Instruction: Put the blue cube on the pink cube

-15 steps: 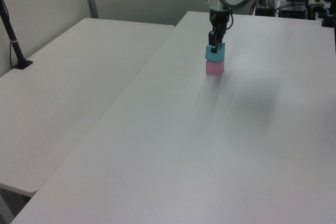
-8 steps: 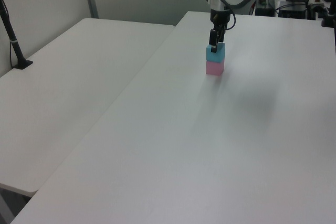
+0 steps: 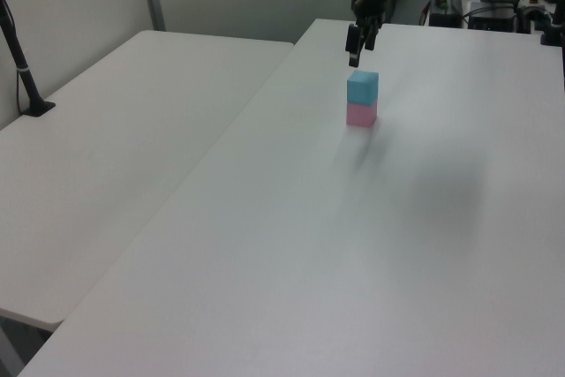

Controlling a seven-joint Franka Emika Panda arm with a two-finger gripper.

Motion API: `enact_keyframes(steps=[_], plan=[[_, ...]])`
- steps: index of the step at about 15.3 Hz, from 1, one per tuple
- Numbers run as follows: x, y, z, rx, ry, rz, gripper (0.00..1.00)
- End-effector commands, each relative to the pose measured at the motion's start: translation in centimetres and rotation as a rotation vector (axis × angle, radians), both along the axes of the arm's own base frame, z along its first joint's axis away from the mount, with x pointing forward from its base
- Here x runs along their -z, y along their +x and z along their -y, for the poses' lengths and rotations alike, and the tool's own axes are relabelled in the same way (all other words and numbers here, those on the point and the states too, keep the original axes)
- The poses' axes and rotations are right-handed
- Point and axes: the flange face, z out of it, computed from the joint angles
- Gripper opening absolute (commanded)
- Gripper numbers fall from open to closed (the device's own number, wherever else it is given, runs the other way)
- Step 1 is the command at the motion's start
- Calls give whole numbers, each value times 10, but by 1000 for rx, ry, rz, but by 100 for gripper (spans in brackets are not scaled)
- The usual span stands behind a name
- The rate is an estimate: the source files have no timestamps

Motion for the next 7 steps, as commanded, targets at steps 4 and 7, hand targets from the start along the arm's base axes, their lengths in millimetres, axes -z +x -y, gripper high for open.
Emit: enact_keyframes(steps=[4,7], plan=[[-90,-71,-49,86,4,-70,100],[-105,-88,-36,107,5,-78,100]])
